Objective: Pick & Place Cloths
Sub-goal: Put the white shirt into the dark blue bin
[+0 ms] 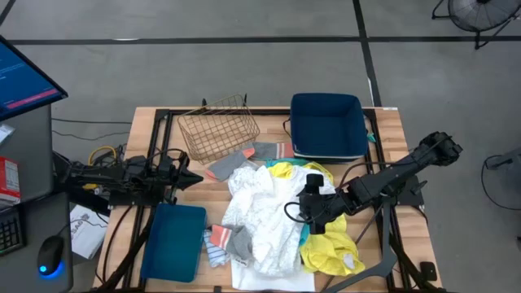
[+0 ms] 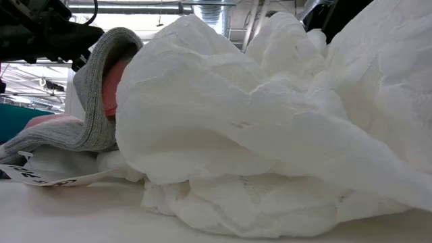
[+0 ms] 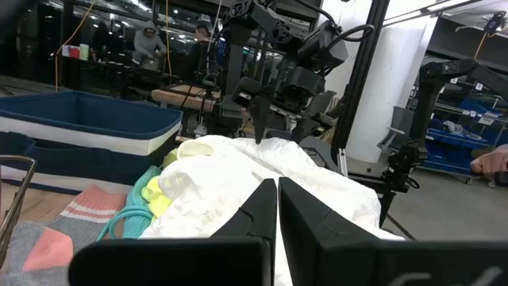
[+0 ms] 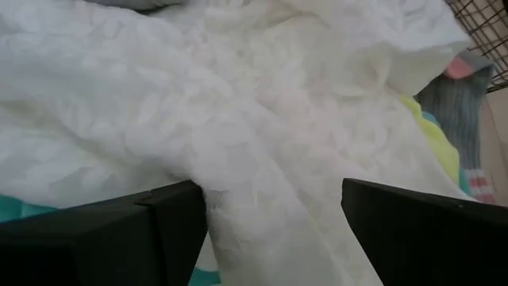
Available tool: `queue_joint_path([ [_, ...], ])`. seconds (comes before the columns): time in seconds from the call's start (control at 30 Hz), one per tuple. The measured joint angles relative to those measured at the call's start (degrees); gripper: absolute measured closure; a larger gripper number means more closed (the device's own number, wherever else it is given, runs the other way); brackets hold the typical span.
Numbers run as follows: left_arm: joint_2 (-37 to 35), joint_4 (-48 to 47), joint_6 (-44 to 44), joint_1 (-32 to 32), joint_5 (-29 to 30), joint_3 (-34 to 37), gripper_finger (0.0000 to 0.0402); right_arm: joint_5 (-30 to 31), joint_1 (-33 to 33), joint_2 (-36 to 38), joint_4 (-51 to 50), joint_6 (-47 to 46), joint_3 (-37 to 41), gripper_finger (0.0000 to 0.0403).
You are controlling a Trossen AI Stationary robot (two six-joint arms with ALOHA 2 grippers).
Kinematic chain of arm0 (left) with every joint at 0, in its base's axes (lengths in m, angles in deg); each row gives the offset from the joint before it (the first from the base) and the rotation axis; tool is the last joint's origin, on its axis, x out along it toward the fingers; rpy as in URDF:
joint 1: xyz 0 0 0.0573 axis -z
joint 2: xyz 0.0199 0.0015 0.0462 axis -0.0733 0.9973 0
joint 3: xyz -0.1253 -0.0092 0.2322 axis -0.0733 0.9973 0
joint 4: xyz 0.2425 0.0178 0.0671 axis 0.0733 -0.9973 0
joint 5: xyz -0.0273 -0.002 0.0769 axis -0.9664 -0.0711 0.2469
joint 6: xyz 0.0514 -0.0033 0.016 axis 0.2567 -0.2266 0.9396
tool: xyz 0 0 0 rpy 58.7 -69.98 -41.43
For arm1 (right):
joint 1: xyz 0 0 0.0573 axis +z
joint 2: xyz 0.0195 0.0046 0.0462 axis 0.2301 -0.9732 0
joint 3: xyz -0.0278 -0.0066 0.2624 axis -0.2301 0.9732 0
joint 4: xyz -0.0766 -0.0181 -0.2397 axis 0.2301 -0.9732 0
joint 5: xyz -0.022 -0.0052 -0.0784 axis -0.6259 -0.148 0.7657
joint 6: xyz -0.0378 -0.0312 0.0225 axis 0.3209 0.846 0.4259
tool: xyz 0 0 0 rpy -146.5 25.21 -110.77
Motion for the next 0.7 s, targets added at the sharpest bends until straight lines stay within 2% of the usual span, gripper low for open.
queue_joint_path([
  [0.3, -0.01, 0.00, 0.00, -0.01, 0.00, 0.00, 0.0400, -4.89, 0.04, 0.00, -0.25, -0.38, 0.00, 0.0133],
  [0.5, 0.00, 0.00, 0.00, -0.02, 0.00, 0.02, 0.0400, -6.75, 0.04, 0.00, -2.50, -7.33, 0.00, 0.0144],
  [0.6, 0.00, 0.00, 0.00, -0.01, 0.00, 0.01, 0.0400, -6.73, 0.04, 0.00, -6.06, -10.04, 0.00, 0.0193],
  [0.7, 0.00, 0.00, 0.00, -0.01, 0.00, 0.01, 0.0400, -6.82, 0.02, 0.00, -8.89, -8.92, 0.00, 0.0277],
])
